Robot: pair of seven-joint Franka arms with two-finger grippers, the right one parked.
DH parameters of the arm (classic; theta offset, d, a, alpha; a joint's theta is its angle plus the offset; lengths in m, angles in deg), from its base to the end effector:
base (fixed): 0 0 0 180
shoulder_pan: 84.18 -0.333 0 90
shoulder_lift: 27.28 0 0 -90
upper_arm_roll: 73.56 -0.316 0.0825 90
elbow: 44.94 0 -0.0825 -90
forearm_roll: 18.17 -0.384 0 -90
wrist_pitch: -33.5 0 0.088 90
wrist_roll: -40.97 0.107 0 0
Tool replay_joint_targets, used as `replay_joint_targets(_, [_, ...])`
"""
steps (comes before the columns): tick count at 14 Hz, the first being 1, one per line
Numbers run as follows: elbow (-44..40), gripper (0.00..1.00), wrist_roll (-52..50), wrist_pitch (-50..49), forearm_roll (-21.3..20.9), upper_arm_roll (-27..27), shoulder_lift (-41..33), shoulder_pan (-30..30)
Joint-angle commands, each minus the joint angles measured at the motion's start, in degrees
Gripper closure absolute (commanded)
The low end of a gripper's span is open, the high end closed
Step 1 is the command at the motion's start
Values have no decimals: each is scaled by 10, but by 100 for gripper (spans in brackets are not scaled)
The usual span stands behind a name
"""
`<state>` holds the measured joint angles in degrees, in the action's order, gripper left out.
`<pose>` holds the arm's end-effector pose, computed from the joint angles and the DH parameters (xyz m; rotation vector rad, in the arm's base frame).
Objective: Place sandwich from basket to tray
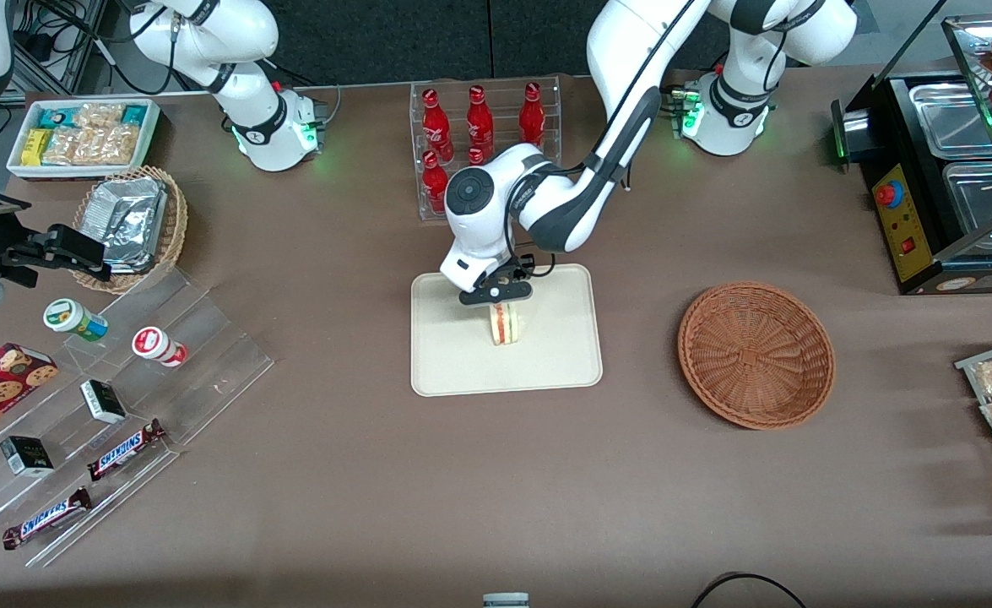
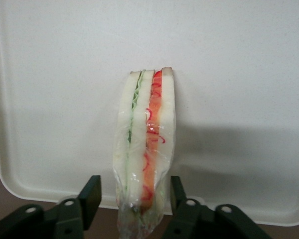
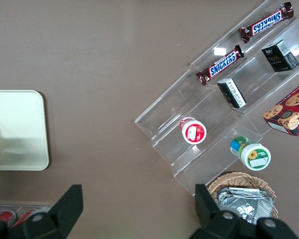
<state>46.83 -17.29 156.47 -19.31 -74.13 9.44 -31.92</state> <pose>0.4242 -0.5369 0.2476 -3.0455 -0.1545 0.0566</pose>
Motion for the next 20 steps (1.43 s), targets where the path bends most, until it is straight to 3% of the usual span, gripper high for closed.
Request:
replay_joint_targets(1, [-19, 0, -8, -9, -1, -9, -1, 3])
replay_joint_targets(7, [-32, 0, -7, -155, 13, -82, -124, 0])
replay_joint_targets(11, [-32, 0, 15, -251, 31, -174, -208, 0])
replay_joint_targets(16, [-33, 0, 133, -352, 30, -289, -285, 0])
replay_joint_targets(20, [-37, 0, 205, -384, 25, -342, -315, 1])
